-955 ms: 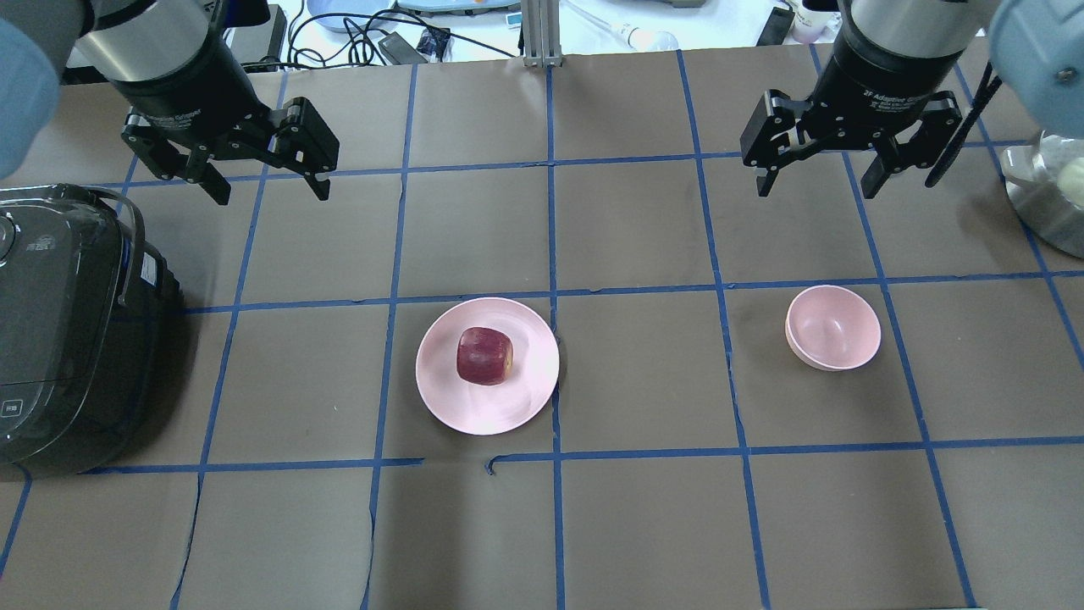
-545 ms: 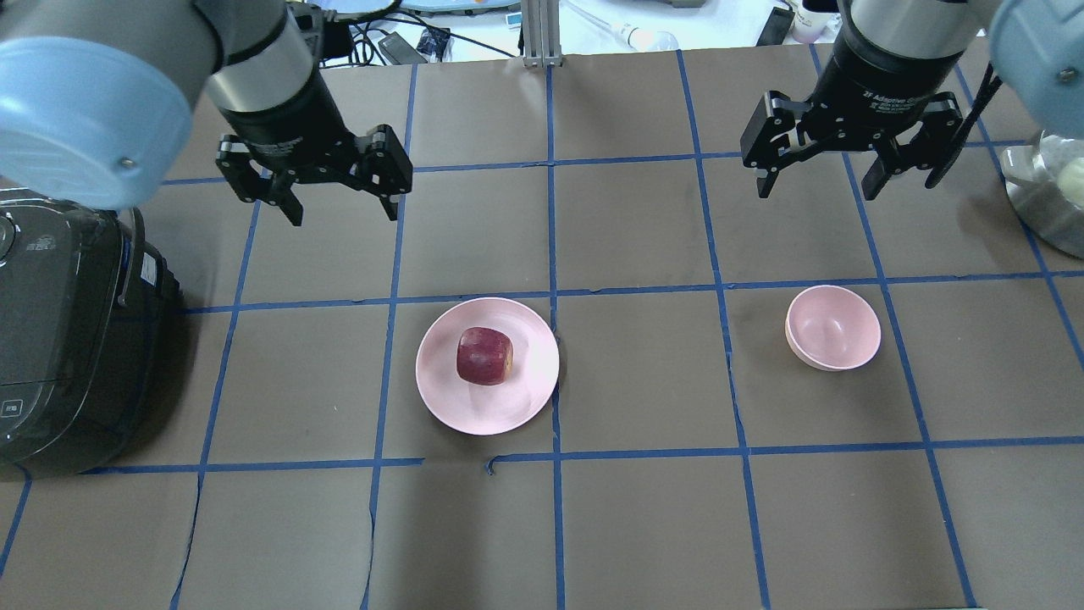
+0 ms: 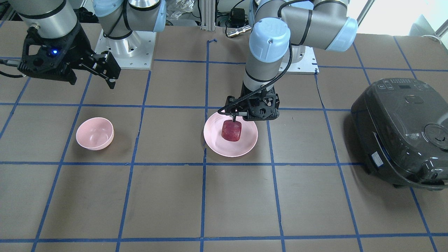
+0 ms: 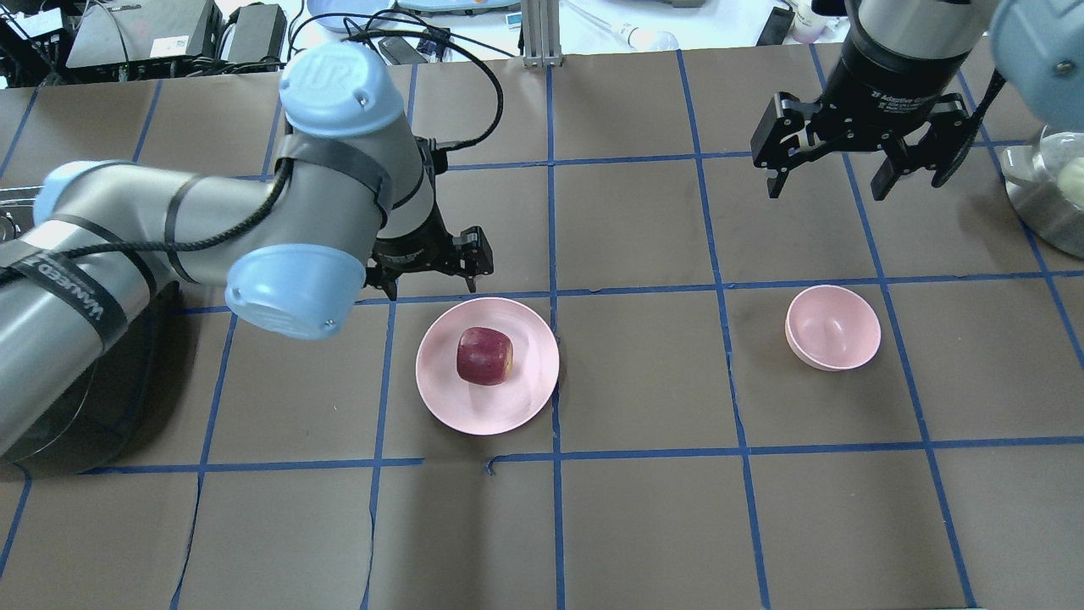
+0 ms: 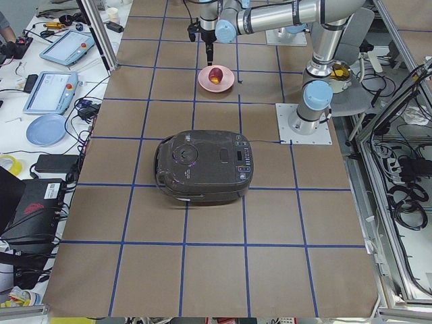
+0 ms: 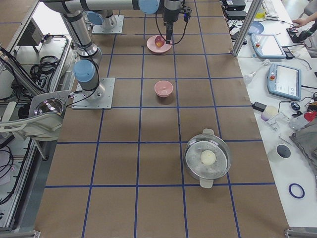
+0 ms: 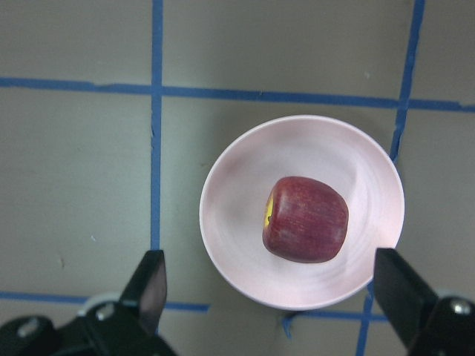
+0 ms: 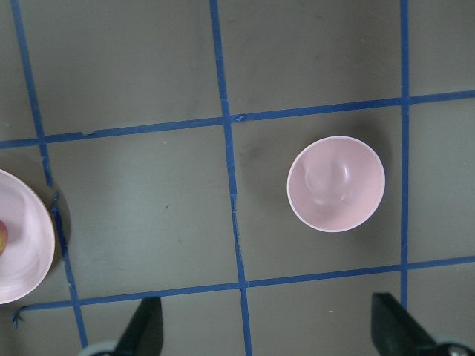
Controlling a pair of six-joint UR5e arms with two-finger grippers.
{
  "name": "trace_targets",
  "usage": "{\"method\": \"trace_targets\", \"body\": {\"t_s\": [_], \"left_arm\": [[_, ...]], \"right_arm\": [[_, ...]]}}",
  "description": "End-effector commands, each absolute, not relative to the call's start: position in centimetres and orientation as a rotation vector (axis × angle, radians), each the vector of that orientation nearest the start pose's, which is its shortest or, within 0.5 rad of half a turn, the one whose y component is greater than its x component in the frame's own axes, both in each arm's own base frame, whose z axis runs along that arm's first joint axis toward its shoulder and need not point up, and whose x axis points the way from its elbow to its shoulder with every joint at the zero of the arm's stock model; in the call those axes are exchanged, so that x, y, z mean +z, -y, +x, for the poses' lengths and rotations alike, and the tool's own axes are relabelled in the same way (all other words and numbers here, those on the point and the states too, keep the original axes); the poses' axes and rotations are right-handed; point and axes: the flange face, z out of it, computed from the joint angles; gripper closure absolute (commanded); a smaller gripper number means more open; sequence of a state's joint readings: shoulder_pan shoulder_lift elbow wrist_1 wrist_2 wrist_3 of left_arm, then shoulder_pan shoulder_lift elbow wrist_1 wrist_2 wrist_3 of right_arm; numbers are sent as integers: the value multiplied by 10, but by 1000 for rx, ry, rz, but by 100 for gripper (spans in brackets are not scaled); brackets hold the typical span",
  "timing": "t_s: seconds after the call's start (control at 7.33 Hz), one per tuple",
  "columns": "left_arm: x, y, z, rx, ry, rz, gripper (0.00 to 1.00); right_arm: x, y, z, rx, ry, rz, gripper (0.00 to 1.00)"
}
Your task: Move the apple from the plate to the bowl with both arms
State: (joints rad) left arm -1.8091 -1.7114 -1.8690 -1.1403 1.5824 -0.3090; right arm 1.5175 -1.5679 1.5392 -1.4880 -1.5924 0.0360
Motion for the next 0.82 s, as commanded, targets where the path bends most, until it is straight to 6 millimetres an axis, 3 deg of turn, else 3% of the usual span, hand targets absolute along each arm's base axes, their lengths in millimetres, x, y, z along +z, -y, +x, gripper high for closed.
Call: {"method": "trace_targets", "body": {"t_s": [0.0, 0.27, 0.41, 0.55, 0.68], "left_arm": [[259, 449, -276, 36, -3121, -22, 0], [235, 451, -282, 45, -3120, 26, 0], [227, 453, -282, 39, -3122, 86, 0], [216, 453, -282, 66, -3115, 98, 0], [210, 454, -283, 80, -3118, 91, 0]], "right_arm": [[469, 504, 34, 163, -3135, -27, 0], [405, 504, -41, 340, -3060, 58, 0], [368, 505, -65, 390, -3030, 107, 0], [335, 512, -69, 359, -3031, 23, 0], [303, 506, -67, 364, -3025, -26, 0]]}}
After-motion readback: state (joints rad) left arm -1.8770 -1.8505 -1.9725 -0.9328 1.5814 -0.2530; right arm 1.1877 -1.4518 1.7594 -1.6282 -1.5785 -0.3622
